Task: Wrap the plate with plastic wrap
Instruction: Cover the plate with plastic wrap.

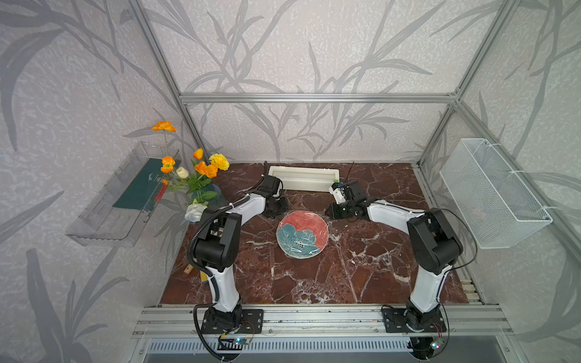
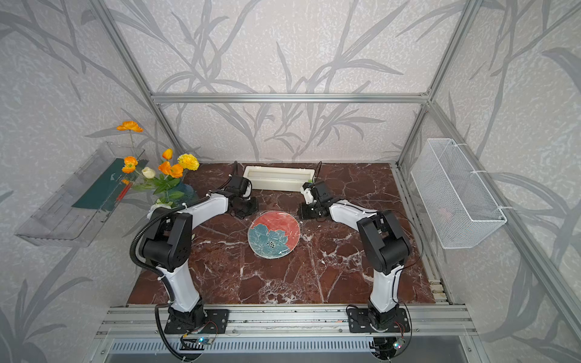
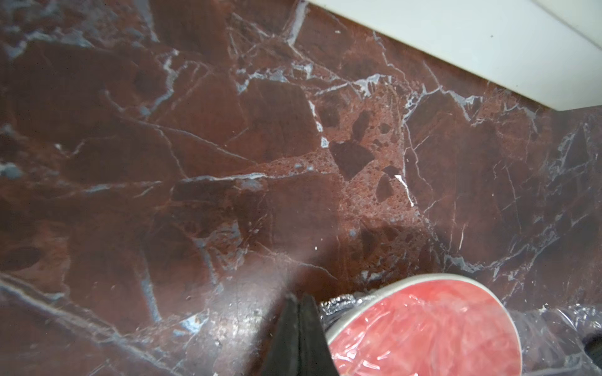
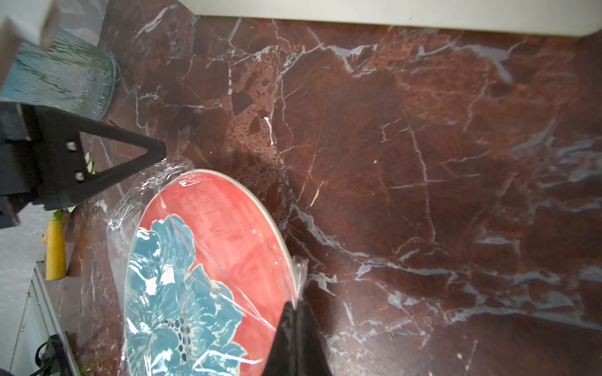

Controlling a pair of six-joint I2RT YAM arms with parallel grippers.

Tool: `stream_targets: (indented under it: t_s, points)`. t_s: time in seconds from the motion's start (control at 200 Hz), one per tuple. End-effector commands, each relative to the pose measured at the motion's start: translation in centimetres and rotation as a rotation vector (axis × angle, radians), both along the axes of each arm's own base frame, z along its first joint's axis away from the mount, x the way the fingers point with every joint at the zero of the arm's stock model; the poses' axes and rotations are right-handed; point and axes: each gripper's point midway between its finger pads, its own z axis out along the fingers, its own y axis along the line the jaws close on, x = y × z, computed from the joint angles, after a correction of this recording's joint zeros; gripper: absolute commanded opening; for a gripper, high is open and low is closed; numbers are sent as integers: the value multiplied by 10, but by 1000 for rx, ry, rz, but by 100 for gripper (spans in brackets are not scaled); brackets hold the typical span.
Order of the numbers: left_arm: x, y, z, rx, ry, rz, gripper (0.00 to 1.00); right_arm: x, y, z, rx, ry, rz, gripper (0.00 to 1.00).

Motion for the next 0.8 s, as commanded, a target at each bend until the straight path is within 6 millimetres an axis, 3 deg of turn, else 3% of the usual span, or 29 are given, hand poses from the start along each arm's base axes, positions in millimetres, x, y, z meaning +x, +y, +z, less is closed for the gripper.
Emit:
stream_targets:
  t_s: [0.0, 0.225, 0.52, 0.795]
  points:
    - [22, 11, 7, 67, -48, 49, 0, 19, 4, 0, -45, -44, 6, 0]
    - [32, 20, -6, 125, -30, 96, 0, 34, 3, -22, -96, -40, -11, 0]
    - [24, 37, -18, 208, -3, 139, 0, 37, -10, -52, -206, -24, -25, 0]
    - [17, 50, -16, 283, 3, 141, 0, 35, -29, -55, -299, -48, -52, 0]
